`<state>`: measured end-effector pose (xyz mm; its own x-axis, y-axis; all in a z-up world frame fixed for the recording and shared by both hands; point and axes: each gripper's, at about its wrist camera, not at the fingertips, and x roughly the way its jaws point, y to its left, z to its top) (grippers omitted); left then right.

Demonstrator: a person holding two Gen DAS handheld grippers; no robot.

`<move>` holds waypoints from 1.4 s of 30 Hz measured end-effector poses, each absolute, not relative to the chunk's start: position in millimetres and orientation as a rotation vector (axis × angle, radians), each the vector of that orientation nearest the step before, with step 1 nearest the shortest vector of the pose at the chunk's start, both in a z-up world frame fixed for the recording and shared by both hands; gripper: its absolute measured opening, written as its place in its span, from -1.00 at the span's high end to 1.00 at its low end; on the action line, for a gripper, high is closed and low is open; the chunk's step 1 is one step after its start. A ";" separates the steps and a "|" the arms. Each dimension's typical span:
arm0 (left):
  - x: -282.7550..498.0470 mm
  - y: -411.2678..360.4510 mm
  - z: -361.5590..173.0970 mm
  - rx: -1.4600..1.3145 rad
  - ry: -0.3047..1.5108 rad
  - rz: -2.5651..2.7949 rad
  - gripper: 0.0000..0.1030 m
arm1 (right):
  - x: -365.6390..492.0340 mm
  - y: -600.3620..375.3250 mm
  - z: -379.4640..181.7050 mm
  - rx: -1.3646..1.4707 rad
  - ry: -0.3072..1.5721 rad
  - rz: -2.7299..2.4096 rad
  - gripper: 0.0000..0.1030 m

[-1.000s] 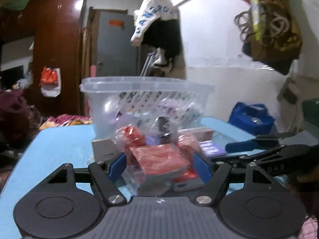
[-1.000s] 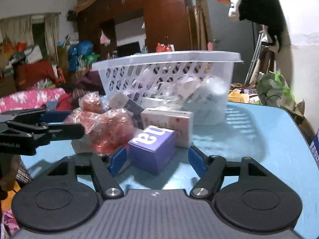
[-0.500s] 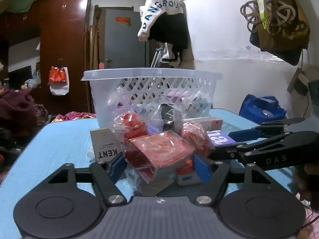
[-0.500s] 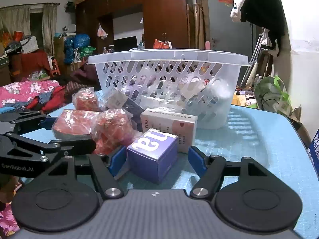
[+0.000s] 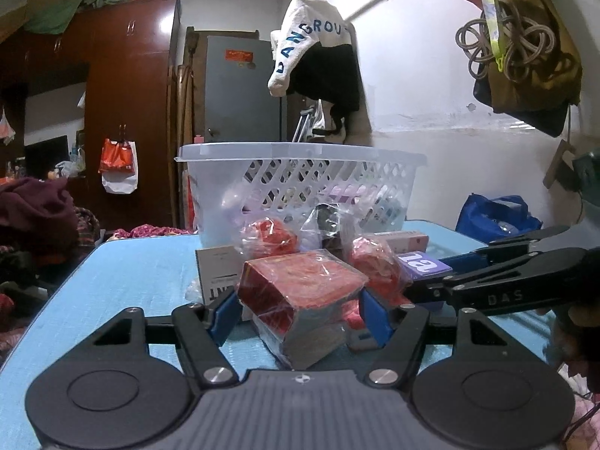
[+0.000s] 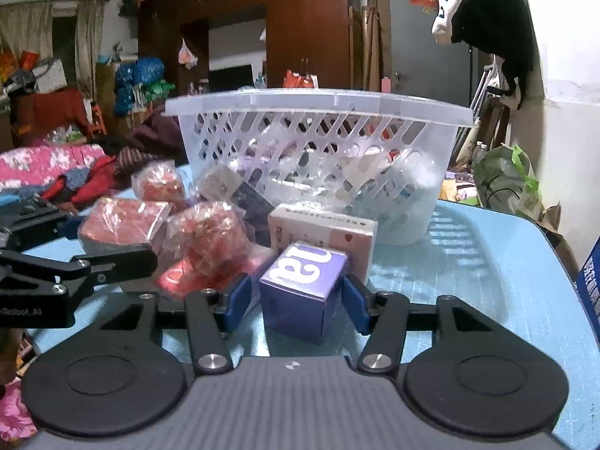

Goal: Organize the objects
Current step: 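Grasp the red bagged box with the left tool while the right tool grasps the purple cube box, then carry both boxes over the white basket and release them inside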

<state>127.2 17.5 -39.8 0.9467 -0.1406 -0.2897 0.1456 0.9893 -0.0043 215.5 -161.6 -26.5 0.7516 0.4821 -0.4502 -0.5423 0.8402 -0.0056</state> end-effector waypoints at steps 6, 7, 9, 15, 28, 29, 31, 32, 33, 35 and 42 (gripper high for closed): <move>116.2 25.4 -39.7 -0.011 0.240 -0.156 -0.38 | 207.6 -178.5 -27.5 -0.058 0.401 0.560 0.07; 113.8 27.1 -39.1 -0.014 0.230 -0.156 -0.38 | 204.0 -181.9 -27.8 -0.042 0.390 0.564 0.07; 109.7 30.8 -37.4 -0.023 0.212 -0.158 -0.37 | 194.2 -189.4 -27.2 -0.014 0.363 0.570 0.08; 106.0 38.6 -38.8 -0.032 0.204 -0.154 -0.37 | 182.9 -195.8 -20.3 -0.034 0.322 0.570 0.08; 110.2 57.4 -7.5 -0.068 0.113 -0.179 -0.37 | 173.4 -202.5 21.9 0.015 0.203 0.615 0.10; 118.6 57.9 8.2 -0.062 0.095 -0.185 -0.37 | 178.5 -198.2 35.8 -0.006 0.175 0.613 0.10; 140.1 57.5 35.8 -0.058 0.078 -0.188 -0.37 | 197.3 -188.2 67.1 -0.030 0.126 0.622 0.10; 158.5 57.0 53.1 -0.055 0.091 -0.186 -0.37 | 211.8 -181.4 81.6 -0.040 0.121 0.623 0.10; 174.8 57.2 65.8 -0.059 0.101 -0.191 -0.36 | 228.7 -173.6 94.5 -0.050 0.122 0.615 0.10; 213.3 57.2 86.8 -0.073 0.161 -0.196 -0.36 | 260.7 -157.2 109.5 -0.086 0.157 0.606 0.10; 288.6 59.0 85.9 -0.112 0.330 -0.135 -0.43 | 310.9 -122.6 103.9 -0.188 0.219 0.579 -0.13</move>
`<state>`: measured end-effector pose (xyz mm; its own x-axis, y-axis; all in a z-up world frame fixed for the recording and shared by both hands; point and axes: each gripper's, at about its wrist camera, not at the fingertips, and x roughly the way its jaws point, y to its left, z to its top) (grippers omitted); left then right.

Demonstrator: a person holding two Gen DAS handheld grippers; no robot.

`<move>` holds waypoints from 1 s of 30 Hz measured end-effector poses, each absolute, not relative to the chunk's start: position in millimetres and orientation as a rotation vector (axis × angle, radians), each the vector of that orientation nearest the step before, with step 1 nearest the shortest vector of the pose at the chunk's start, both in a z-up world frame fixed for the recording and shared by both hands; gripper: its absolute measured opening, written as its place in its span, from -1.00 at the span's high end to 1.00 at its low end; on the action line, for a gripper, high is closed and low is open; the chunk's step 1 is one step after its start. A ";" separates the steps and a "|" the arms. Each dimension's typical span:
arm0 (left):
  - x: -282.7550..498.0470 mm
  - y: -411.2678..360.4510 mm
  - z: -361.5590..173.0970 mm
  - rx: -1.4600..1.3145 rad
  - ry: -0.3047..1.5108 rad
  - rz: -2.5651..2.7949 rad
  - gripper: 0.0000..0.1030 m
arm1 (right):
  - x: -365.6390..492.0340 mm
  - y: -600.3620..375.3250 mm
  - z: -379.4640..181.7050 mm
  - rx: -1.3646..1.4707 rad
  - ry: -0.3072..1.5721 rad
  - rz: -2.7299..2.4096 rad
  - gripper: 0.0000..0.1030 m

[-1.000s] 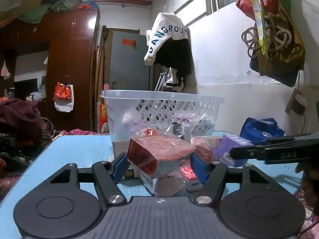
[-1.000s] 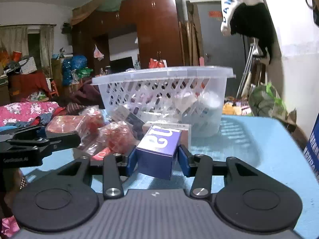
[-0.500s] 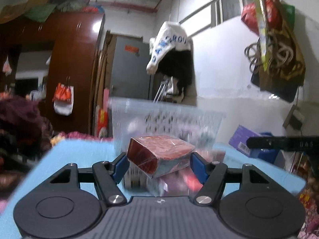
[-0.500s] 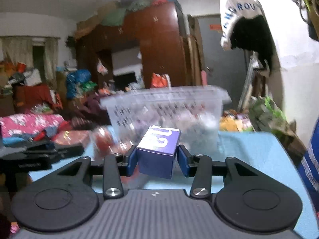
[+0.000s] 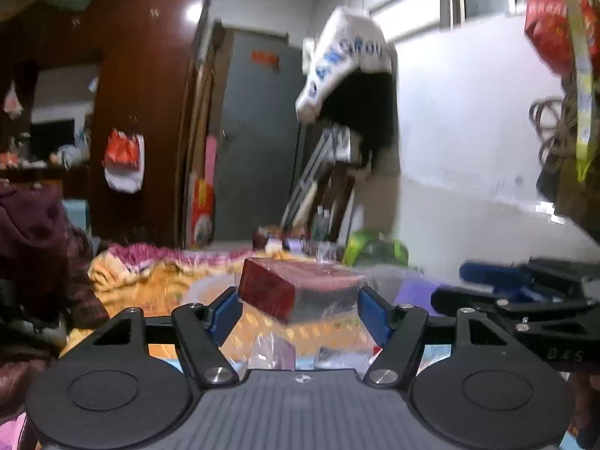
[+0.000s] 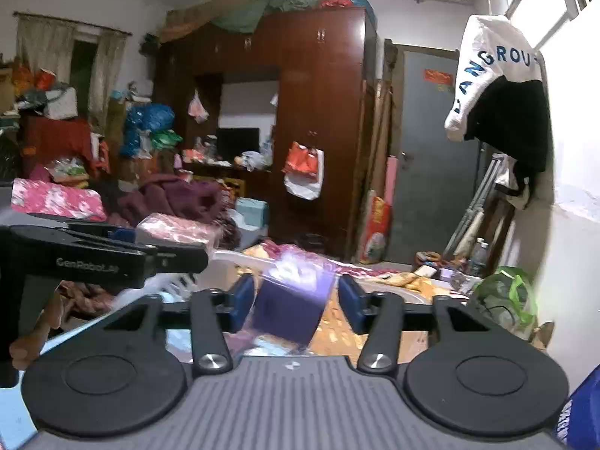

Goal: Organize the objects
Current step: 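Carry both boxes over the white basket and release them inside, then grasp a red bagged ball with the left tool while the right tool grasps another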

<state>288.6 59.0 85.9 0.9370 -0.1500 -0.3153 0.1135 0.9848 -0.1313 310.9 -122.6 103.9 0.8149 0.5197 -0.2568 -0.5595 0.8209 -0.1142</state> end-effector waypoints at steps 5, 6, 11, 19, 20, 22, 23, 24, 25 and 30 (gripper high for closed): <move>274.6 60.1 81.7 -0.106 0.319 -0.176 -0.71 | 293.6 -141.7 98.5 -0.142 0.197 0.562 -0.84; 262.5 61.6 82.1 -0.107 0.295 -0.194 -0.75 | 284.3 -150.8 98.1 -0.113 0.188 0.565 -0.90; 190.7 65.9 59.5 -0.093 0.219 -0.157 -0.75 | 244.3 -185.6 70.1 -0.022 0.214 0.566 -1.00; 159.5 61.1 1.0 -0.133 0.287 -0.114 -0.68 | 201.3 -161.2 3.7 -0.039 0.274 0.636 -0.96; 161.0 62.6 0.7 -0.129 0.286 -0.117 -0.67 | 199.4 -153.6 1.2 -0.072 0.270 0.637 -0.94; 162.9 58.0 -3.8 -0.108 0.292 -0.114 -0.59 | 201.4 -142.0 -0.7 -0.117 0.276 0.640 -0.89; 163.3 56.1 -5.0 -0.106 0.293 -0.113 -0.44 | 203.5 -137.0 -1.7 -0.129 0.284 0.648 -0.87; 164.4 55.3 -6.0 -0.102 0.297 -0.117 -0.42 | 204.6 -134.9 -2.6 -0.136 0.293 0.652 -0.85; 166.1 53.2 -6.9 -0.094 0.303 -0.124 -0.42 | 206.3 -132.4 -3.6 -0.146 0.300 0.650 -0.78; 168.9 39.1 -14.5 -0.034 0.315 -0.118 -0.14 | 207.4 -130.5 -8.4 -0.159 0.310 0.654 -0.30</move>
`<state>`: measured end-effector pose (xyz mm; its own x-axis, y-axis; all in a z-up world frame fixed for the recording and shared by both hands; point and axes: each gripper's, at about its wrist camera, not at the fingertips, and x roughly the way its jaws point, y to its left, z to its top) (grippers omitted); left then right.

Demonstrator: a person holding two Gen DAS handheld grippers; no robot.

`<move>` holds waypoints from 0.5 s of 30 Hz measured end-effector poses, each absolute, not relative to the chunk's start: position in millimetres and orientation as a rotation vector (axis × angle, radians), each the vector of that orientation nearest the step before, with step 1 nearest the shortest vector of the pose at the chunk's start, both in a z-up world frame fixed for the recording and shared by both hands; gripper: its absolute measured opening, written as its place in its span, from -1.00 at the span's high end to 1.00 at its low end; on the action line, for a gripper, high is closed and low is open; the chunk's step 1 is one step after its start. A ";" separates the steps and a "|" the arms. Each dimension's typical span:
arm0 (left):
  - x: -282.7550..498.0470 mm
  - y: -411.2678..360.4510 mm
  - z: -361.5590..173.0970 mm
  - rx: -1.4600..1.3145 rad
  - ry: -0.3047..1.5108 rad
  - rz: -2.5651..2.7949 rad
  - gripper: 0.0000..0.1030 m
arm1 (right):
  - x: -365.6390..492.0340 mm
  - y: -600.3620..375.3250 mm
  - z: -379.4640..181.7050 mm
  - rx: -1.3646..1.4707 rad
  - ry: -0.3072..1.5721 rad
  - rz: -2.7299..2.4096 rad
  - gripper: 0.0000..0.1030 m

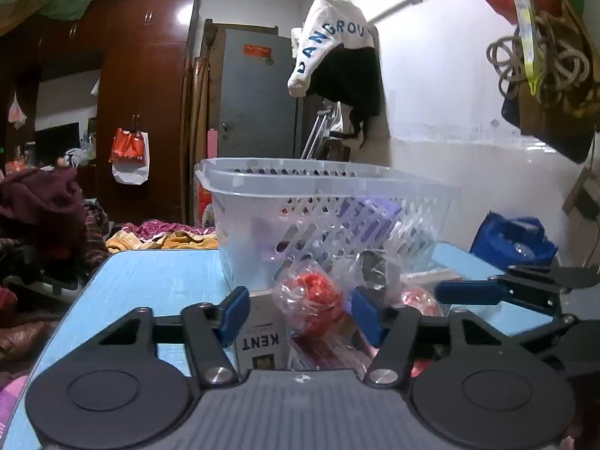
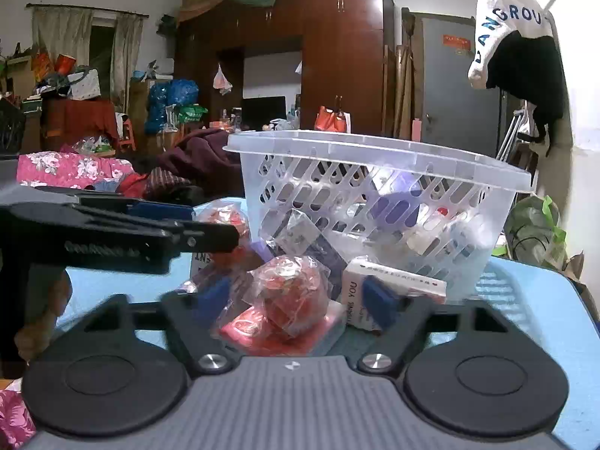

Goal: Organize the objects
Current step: 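Grasp a red bagged ball with the left tool while the right tool grasps another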

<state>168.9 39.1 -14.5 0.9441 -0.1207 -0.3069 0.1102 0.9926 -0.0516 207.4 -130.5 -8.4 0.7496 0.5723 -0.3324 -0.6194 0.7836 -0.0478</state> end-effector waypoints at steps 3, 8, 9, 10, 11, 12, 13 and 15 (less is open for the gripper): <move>172.9 34.1 -17.5 -0.010 0.322 -0.114 0.05 | 207.9 -134.0 -8.6 -0.140 0.316 0.659 -0.21; 173.5 30.7 -19.2 0.007 0.322 -0.111 0.08 | 207.6 -125.8 -14.4 -0.168 0.356 0.671 0.01; 172.8 31.1 -19.8 0.009 0.318 -0.112 0.08 | 207.5 -124.3 -15.7 -0.174 0.365 0.676 0.09; 171.9 31.3 -20.5 0.007 0.309 -0.114 0.08 | 207.7 -124.4 -16.2 -0.175 0.367 0.674 0.09; 170.7 32.6 -21.9 0.000 0.300 -0.115 0.08 | 206.8 -125.4 -16.2 -0.170 0.362 0.674 0.10; 170.0 33.9 -22.6 -0.011 0.294 -0.120 0.09 | 206.0 -127.3 -16.3 -0.161 0.356 0.675 0.10; 168.2 36.3 -22.7 -0.025 0.280 -0.125 0.09 | 205.2 -129.9 -17.0 -0.146 0.349 0.676 0.10; 164.4 40.2 -23.2 -0.042 0.249 -0.133 0.09 | 203.3 -136.5 -16.7 -0.109 0.324 0.681 0.11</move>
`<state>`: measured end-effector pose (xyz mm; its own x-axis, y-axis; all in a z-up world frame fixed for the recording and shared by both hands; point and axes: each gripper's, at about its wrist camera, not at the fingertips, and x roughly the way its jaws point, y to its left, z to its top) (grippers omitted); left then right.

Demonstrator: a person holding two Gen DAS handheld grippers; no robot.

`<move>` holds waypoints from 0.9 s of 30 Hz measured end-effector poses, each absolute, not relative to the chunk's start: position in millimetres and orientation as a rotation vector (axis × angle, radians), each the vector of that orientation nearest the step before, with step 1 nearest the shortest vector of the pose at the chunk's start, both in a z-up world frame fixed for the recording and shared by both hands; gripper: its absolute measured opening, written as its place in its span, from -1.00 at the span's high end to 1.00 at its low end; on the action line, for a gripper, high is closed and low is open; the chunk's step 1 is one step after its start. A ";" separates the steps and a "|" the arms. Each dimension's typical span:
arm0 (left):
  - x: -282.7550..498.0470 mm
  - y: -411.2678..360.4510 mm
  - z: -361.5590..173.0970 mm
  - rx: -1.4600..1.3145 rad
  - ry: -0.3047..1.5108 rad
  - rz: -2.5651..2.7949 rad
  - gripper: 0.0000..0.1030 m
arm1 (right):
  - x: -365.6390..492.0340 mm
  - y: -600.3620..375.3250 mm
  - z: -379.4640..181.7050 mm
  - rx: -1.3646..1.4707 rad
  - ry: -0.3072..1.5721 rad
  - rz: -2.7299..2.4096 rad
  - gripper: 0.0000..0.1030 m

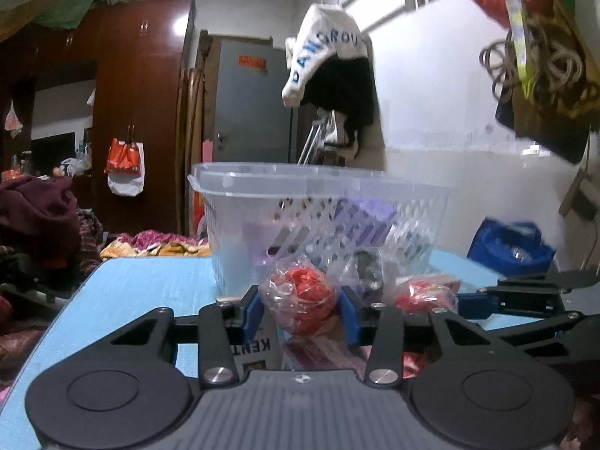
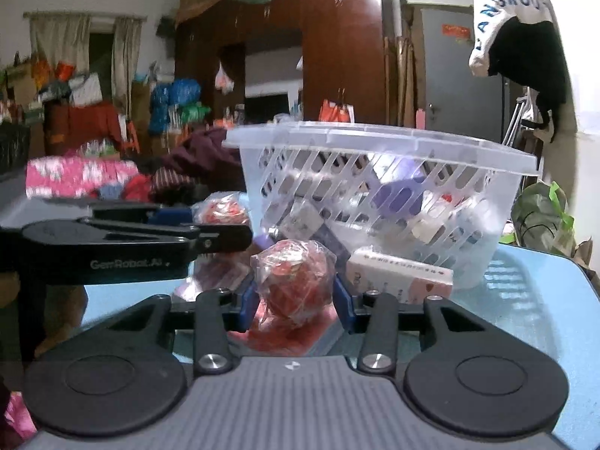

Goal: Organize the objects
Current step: 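Grasp a red bagged ball with the left tool while the right tool grasps another, then drop both red bagged balls into the white basket and open both tools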

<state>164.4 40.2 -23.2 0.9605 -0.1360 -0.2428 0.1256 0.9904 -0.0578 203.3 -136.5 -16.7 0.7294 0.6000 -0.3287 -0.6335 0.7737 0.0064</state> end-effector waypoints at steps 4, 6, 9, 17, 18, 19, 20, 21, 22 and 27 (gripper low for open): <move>159.9 38.8 -23.7 -0.039 0.212 -0.134 0.09 | 200.3 -150.7 -16.7 -0.027 0.271 0.687 0.11; 158.0 37.4 -24.0 -0.029 0.202 -0.138 0.09 | 201.8 -155.8 -16.9 0.012 0.267 0.685 0.11; 157.5 38.2 -22.9 -0.034 0.193 -0.145 0.09 | 203.8 -158.2 -16.7 0.036 0.267 0.688 0.11; 157.9 39.0 -22.1 -0.031 0.183 -0.161 0.08 | 207.8 -166.1 -17.2 0.102 0.248 0.692 0.11; 157.2 39.3 -22.0 -0.032 0.177 -0.159 0.08 | 207.9 -167.8 -17.2 0.113 0.241 0.689 0.11; 156.7 39.6 -22.4 -0.034 0.173 -0.159 0.08 | 207.8 -168.5 -16.8 0.116 0.237 0.685 0.11; 155.4 39.5 -22.8 -0.034 0.169 -0.158 0.08 | 208.1 -168.6 -16.7 0.118 0.233 0.681 0.11; 155.0 39.8 -22.7 -0.035 0.165 -0.156 0.08 | 207.8 -168.9 -16.5 0.120 0.228 0.677 0.11; 153.8 40.6 -22.6 -0.040 0.159 -0.154 0.09 | 207.4 -169.1 -16.1 0.123 0.228 0.679 0.11; 141.0 56.0 -14.2 -0.124 0.114 -0.180 0.08 | 201.8 -175.2 -2.2 0.111 0.210 0.664 0.11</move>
